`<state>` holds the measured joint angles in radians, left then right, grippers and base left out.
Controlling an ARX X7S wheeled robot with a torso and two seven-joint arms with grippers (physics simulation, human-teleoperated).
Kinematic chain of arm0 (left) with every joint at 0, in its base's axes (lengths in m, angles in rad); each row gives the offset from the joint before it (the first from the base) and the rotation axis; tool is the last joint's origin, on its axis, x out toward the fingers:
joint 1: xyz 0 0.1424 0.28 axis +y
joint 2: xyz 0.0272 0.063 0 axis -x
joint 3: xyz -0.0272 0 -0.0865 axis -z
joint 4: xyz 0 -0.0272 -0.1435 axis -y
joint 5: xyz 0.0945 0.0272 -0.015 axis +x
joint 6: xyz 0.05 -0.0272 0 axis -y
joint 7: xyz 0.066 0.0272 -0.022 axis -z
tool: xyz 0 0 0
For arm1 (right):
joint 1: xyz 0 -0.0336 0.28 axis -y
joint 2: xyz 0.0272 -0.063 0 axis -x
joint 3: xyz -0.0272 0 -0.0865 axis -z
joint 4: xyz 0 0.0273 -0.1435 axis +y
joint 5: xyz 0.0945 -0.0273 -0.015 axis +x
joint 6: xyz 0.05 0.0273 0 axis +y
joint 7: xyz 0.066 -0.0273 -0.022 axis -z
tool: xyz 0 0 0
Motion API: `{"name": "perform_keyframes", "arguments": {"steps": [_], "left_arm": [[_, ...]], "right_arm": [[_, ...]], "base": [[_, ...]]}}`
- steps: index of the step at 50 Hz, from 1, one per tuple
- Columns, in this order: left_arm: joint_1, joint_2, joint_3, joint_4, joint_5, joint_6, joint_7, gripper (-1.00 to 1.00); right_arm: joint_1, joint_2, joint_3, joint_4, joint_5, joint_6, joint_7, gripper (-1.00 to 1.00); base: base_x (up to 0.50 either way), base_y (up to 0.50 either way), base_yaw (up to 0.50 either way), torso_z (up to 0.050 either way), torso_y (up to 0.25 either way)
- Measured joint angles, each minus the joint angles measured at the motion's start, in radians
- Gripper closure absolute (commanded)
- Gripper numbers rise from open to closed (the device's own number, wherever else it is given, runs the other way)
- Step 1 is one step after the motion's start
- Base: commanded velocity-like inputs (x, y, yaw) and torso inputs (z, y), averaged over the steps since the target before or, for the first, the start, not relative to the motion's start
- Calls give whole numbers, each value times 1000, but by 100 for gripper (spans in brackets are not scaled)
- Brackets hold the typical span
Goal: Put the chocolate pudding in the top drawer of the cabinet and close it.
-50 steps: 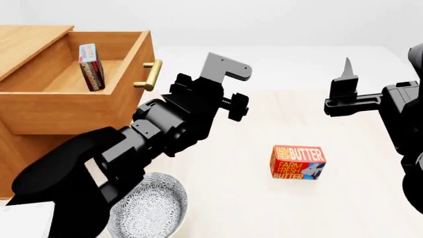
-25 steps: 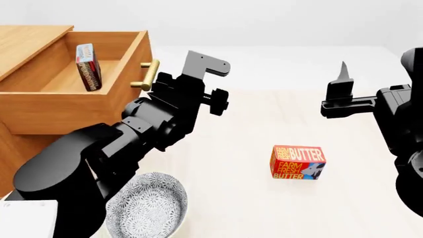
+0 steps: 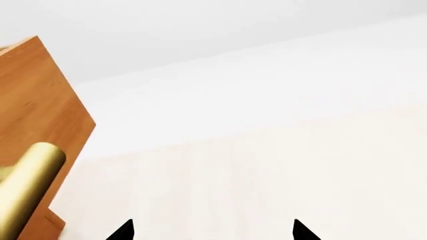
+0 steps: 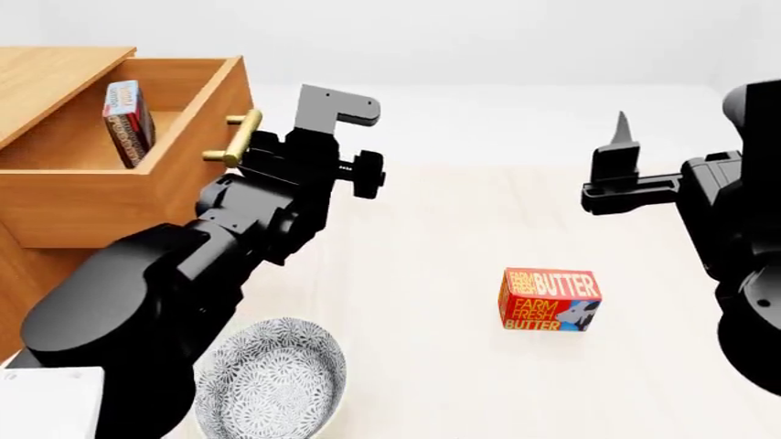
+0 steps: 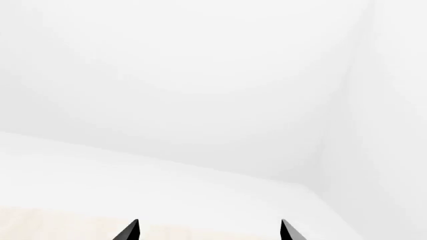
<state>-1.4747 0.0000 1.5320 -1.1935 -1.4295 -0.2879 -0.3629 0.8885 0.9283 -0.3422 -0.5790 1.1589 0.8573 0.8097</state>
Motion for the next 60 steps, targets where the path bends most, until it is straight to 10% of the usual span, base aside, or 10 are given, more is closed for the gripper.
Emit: {"name": "perform_keyframes", "arguments": {"steps": [33,60], "left_arm": [[-21,-88,-262,-101,175,-41,20,-100],[47,-142,-796,-105,714,-111,60,-100]], "right_arm": [[21,-39,-34,8,-16,8,-3,-100],[23,-43,-36,-5,-9,9,7,-100]], "base": [[0,0,0,0,0],[0,0,0,0,0]]}}
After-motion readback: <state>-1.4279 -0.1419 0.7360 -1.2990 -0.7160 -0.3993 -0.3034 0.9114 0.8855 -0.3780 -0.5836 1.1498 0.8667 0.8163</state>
